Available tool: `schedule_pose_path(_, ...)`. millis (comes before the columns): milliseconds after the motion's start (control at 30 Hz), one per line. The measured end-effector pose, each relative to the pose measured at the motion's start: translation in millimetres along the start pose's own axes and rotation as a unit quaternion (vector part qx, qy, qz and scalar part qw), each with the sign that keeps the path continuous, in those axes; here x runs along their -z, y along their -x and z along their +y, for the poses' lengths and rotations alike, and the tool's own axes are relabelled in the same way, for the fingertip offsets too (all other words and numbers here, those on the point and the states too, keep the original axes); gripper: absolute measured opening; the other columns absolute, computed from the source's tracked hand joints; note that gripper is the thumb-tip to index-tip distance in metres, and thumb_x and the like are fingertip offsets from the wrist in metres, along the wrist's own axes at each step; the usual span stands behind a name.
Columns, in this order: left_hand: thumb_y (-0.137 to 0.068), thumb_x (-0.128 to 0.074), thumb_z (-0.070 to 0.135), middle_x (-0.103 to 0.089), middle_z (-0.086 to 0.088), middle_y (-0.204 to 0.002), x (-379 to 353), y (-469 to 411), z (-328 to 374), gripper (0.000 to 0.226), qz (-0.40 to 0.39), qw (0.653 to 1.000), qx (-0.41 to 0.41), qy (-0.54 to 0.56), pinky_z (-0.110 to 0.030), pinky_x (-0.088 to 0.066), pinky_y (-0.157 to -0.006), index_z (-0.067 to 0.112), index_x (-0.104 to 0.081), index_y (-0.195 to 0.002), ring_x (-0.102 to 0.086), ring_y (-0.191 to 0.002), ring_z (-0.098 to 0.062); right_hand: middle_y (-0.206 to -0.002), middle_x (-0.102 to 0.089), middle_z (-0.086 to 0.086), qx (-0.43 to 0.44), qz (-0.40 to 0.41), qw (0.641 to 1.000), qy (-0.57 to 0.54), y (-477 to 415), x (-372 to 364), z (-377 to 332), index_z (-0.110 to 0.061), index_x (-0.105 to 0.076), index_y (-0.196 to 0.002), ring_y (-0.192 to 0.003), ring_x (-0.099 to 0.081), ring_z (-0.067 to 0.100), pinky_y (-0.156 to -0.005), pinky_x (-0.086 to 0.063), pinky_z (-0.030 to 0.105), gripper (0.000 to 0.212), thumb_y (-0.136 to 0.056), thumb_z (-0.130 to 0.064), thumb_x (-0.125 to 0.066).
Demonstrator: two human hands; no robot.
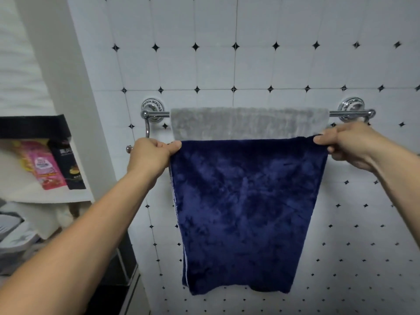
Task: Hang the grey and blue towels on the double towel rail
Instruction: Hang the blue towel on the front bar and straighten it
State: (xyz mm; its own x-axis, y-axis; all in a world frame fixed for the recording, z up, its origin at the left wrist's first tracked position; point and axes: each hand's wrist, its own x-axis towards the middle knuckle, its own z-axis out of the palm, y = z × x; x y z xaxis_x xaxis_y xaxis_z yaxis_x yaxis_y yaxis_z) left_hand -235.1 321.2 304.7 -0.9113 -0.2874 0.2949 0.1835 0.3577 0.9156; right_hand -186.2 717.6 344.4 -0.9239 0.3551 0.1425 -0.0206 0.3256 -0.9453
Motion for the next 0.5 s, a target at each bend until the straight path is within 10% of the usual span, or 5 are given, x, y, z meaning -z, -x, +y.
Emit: schedule_pose_path(500,-0.08,-0.068,0.021,-0.067,-0.017,-0.075,-0.4,-3.8,-7.5,0.026,0.003,0.999,0.032,-0.032,-0.038,-0.049,-0.068,-0.005,-0.062,-0.078,-0.057,-0.066,-0.026,-0.056,-0.045,0.002,-0.027,0.095,0.984,0.148,-0.8,-1.3,-6.0,-0.01,-0.056,-0.074,-0.045,-0.033,0.017,-0.045,-0.025,0.025,0.027,-0.081,-0.027,-0.075)
